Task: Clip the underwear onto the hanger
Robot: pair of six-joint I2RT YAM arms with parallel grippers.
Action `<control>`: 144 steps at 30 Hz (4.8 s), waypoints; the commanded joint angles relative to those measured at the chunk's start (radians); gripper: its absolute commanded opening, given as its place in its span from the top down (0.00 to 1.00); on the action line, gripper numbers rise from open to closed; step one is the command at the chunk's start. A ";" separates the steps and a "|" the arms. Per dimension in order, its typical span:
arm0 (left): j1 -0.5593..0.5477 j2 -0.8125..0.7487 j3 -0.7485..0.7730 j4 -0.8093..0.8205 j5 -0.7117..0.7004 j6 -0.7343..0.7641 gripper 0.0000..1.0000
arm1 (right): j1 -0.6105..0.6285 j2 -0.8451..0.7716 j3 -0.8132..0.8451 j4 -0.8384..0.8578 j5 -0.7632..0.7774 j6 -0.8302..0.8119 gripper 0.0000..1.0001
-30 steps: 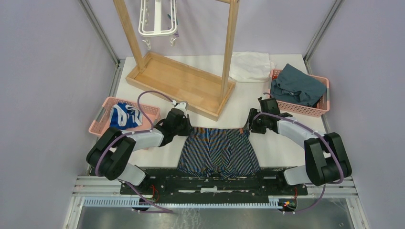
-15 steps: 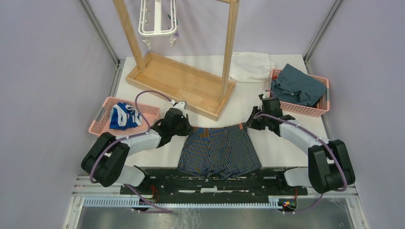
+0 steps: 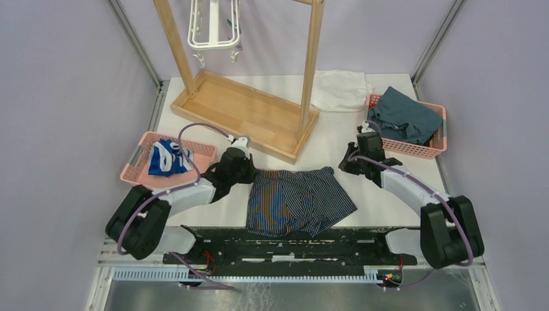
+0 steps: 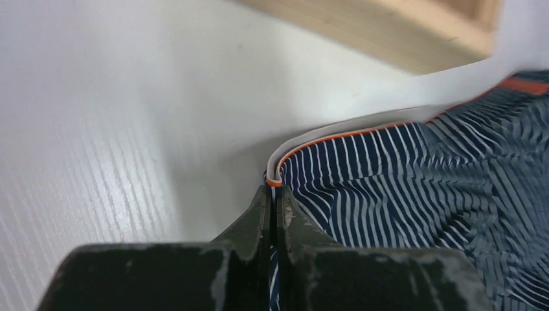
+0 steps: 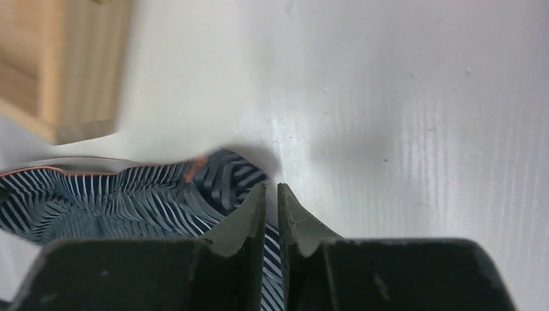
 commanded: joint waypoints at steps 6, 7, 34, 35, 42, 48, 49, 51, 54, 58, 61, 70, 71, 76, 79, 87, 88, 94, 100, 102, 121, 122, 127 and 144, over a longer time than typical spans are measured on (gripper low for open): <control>0.004 0.225 0.060 0.039 -0.044 0.007 0.97 | -0.004 0.163 0.058 0.005 0.095 -0.017 0.68; 0.004 0.225 0.063 0.037 -0.039 0.008 0.97 | -0.003 0.153 0.058 0.003 0.092 -0.021 0.66; 0.004 0.079 0.056 -0.079 -0.017 0.022 0.97 | -0.002 0.065 -0.048 -0.136 -0.152 0.030 0.40; 0.004 0.074 0.056 -0.081 -0.017 0.022 0.97 | -0.003 0.037 -0.070 -0.137 -0.152 0.043 0.44; 0.004 0.044 0.049 -0.097 -0.016 0.010 0.97 | -0.002 -0.067 -0.155 -0.173 -0.097 0.092 0.83; 0.004 0.037 0.050 -0.108 0.014 0.006 0.97 | -0.002 -0.146 -0.193 -0.257 -0.105 0.154 0.99; 0.003 0.037 0.050 -0.109 0.020 0.005 0.97 | -0.002 -0.173 -0.194 -0.287 -0.099 0.160 0.99; 0.002 0.036 0.050 -0.116 0.030 0.004 0.97 | -0.002 -0.232 -0.188 -0.367 -0.088 0.174 0.99; 0.002 0.031 0.051 -0.130 0.033 0.004 0.97 | -0.002 -0.332 -0.193 -0.465 -0.102 0.183 0.99; 0.001 0.031 0.057 -0.149 0.042 0.010 0.97 | -0.003 -0.409 -0.209 -0.536 -0.153 0.211 0.95; 0.002 0.033 0.056 -0.149 0.053 0.010 0.97 | -0.003 -0.470 -0.177 -0.585 -0.100 0.212 0.71; 0.002 0.039 0.056 -0.152 0.071 0.015 0.97 | -0.003 -0.337 0.043 -0.500 -0.013 0.129 0.40; 0.002 0.039 0.055 -0.152 0.069 0.013 0.97 | -0.002 -0.294 0.056 -0.464 -0.017 0.116 0.37; 0.002 0.037 0.055 -0.151 0.072 0.006 0.97 | -0.003 -0.018 0.147 -0.315 -0.108 0.002 0.31; 0.001 0.030 0.051 -0.153 0.066 0.006 0.97 | -0.003 0.126 0.200 -0.259 -0.193 -0.016 0.30; 0.001 0.043 0.058 -0.150 0.069 0.007 0.97 | -0.003 0.332 0.264 -0.198 -0.227 0.006 0.35; 0.001 0.043 0.059 -0.151 0.070 0.007 0.97 | -0.003 0.344 0.268 -0.201 -0.216 0.005 0.36; 0.001 0.038 0.059 -0.159 0.066 0.013 0.97 | -0.002 0.384 0.265 -0.202 -0.179 0.002 0.41; 0.002 0.031 0.055 -0.163 0.061 0.013 0.97 | -0.003 0.383 0.240 -0.206 -0.146 -0.003 0.50; 0.002 0.026 0.056 -0.166 0.058 0.011 0.97 | -0.003 0.377 0.235 -0.207 -0.129 -0.006 0.58; 0.002 -0.245 -0.038 -0.034 -0.026 0.002 0.97 | -0.002 -0.032 -0.018 0.230 -0.144 -0.064 0.96; 0.002 -0.223 -0.030 -0.034 -0.028 0.007 0.97 | -0.003 -0.030 -0.020 0.234 -0.123 -0.061 0.96; 0.002 -0.075 0.010 -0.010 0.003 0.019 0.97 | -0.002 0.032 -0.008 0.229 -0.030 -0.053 0.95; 0.002 0.128 0.103 0.045 -0.022 0.056 0.74 | -0.003 0.186 0.083 0.216 0.083 -0.052 0.68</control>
